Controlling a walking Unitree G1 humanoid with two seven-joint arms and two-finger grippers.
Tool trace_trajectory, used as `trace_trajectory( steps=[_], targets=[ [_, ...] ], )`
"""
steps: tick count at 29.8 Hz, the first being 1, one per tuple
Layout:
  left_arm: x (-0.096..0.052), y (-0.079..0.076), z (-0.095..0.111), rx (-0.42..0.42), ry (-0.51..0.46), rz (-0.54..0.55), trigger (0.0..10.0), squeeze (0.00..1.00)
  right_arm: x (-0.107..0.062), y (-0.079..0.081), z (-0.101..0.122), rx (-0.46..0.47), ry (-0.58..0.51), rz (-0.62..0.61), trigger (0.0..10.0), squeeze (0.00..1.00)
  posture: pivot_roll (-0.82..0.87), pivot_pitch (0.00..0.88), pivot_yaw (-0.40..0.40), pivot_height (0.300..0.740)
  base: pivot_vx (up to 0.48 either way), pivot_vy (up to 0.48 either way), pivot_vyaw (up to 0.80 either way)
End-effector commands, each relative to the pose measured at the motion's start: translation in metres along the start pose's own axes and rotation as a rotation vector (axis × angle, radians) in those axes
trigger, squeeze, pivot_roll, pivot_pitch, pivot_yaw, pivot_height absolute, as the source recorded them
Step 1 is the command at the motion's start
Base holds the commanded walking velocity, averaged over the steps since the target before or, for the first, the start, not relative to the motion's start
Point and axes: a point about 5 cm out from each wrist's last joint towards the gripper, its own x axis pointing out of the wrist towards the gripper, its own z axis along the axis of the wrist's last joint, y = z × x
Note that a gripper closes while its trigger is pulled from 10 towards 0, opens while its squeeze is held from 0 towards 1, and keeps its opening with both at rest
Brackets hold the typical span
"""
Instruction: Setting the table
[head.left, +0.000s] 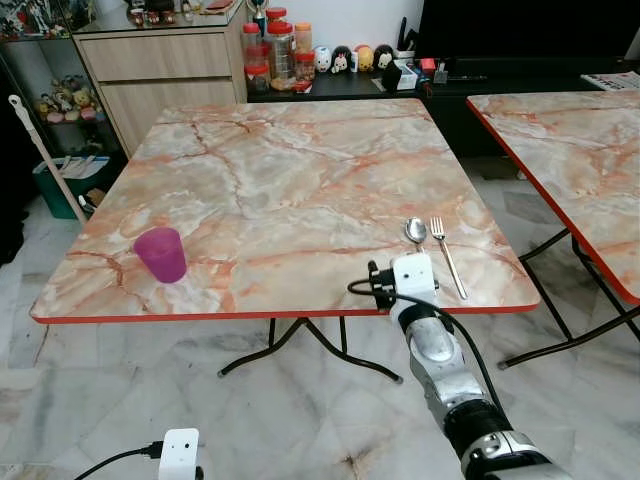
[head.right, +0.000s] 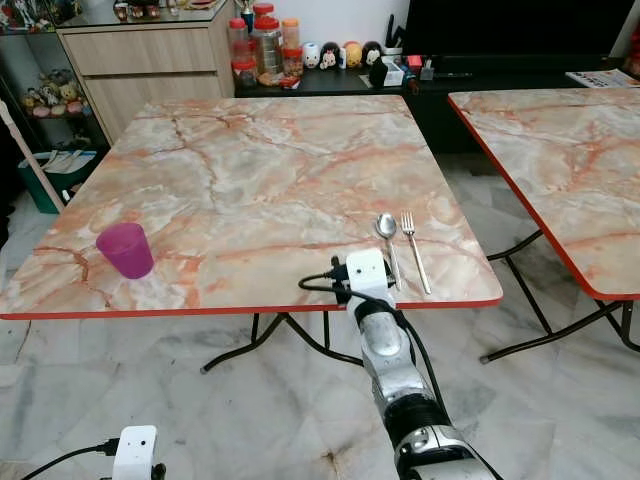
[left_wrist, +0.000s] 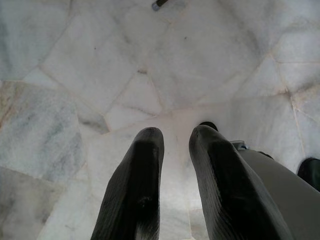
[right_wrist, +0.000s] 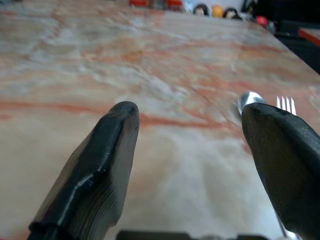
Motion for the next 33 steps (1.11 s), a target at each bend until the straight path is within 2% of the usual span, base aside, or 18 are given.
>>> trace_trajectory(
  steps=[1, 7, 8, 12, 18, 33],
  targets=[
    [0.0, 0.002, -0.002, 0.029, 0.008, -0.004, 10.0, 0.0, 0.004, 0.003, 0.01, 0.003, -0.042, 0.007, 10.0, 0.0, -0.03, 0.0, 0.027, 0.732, 0.247, 0.0, 0.0],
    [-0.001, 0.0, -0.002, 0.027, 0.006, -0.006, 10.0, 0.0, 0.009, -0.003, 0.024, -0.01, -0.107, -0.016, 10.0, 0.0, -0.03, 0.0, 0.021, 0.732, 0.284, 0.0, 0.0],
    [0.0, 0.0, -0.002, 0.037, 0.012, -0.006, 10.0, 0.0, 0.011, -0.004, 0.028, 0.014, -0.122, -0.013, 10.0, 0.0, -0.04, 0.0, 0.021, 0.732, 0.311, 0.0, 0.0],
    [0.001, -0.002, 0.001, 0.027, 0.006, -0.004, 10.0, 0.0, 0.014, -0.004, 0.031, 0.013, -0.13, 0.001, 10.0, 0.0, -0.03, 0.0, 0.014, 0.732, 0.308, 0.0, -0.1],
    [0.001, -0.001, 0.004, 0.007, -0.001, 0.005, 10.0, 0.0, 0.014, -0.006, 0.033, 0.031, -0.146, -0.012, 10.0, 0.0, -0.02, 0.0, 0.006, 0.732, 0.308, 0.0, -0.69],
    [0.0, -0.002, -0.001, -0.005, 0.014, 0.009, 10.0, 0.0, 0.014, -0.001, 0.032, 0.038, -0.146, 0.01, 10.0, 0.0, -0.02, 0.0, 0.005, 0.732, 0.308, 0.0, 0.0]
  ],
)
